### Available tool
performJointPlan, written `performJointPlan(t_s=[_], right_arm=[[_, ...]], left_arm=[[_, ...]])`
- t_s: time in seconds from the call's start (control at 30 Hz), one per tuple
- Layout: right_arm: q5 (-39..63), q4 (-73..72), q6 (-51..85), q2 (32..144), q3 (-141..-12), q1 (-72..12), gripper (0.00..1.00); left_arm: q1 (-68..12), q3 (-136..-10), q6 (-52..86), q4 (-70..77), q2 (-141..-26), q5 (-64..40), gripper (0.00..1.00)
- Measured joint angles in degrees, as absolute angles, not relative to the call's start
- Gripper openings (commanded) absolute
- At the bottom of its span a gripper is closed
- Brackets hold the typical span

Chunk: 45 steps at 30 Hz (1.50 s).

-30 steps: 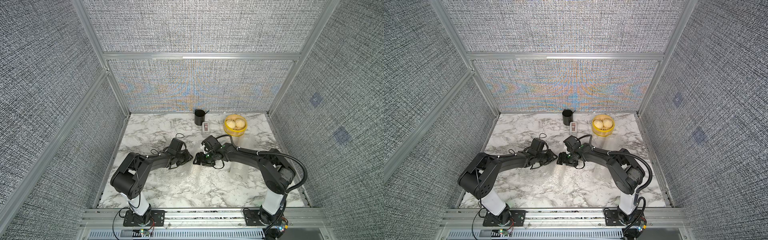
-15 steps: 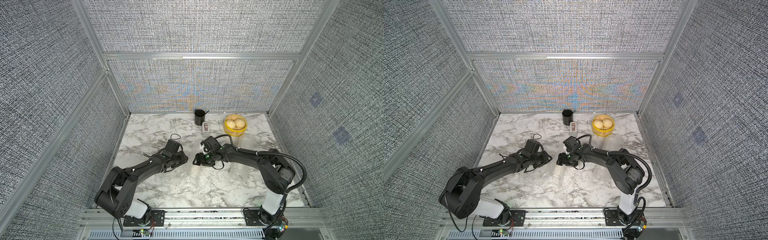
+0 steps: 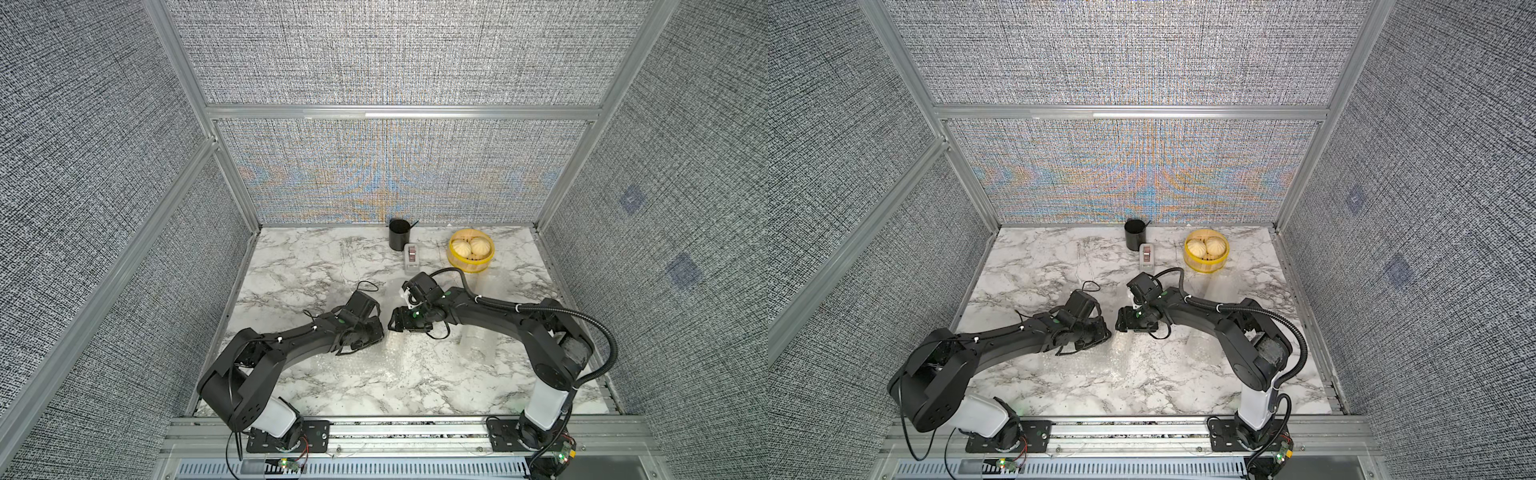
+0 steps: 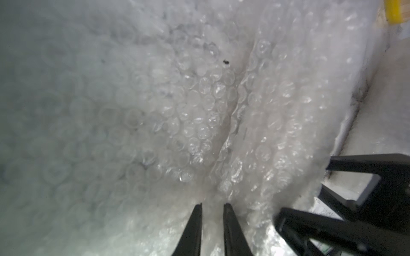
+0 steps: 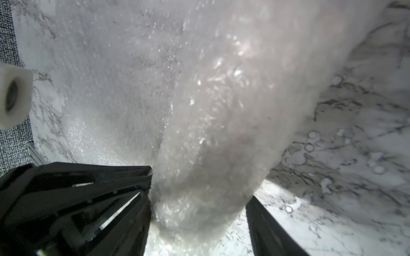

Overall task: Wrap vases in bubble wrap
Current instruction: Wrap the vase in bubble wrap.

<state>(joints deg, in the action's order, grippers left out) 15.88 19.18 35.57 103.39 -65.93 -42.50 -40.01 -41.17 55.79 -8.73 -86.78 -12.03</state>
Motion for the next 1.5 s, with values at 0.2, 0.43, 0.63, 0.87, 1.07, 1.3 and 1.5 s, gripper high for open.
performJointPlan(t_s=[0.2,0.43,0.63,0.87,1.07,1.3,1.5], right_arm=[[14.9,21.5,34.2,103.2,-66.5,-42.4,0.68],[14.1,23.3,33.1,103.2,-67.2,-42.4,0.68],[13.2,23.9,32.4,103.2,-67.6,-42.8,0.68],[12.7,23.5,32.0,103.5,-67.6,-43.2,0.69],[12.3,23.1,32.0,103.5,-67.5,-43.6,0.68],[11.9,22.7,32.0,103.5,-67.4,-43.9,0.68],[11.9,22.4,31.7,103.7,-67.4,-43.9,0.68]], left_arm=[[-42.0,-40.9,57.4,-6.9,-87.7,-12.2,0.14],[-42.3,-42.2,57.4,-7.5,-89.1,-12.5,0.15],[-39.6,-42.0,56.6,-10.0,-82.4,-10.9,0.22],[-35.3,-46.2,57.5,-10.9,-82.5,-10.3,0.58],[-34.7,-53.2,57.9,-8.5,-90.6,-12.8,0.68],[-34.7,-57.5,58.0,-7.1,-97.8,-15.2,0.68],[-34.7,-56.9,58.8,-6.9,-99.9,-16.6,0.64]])
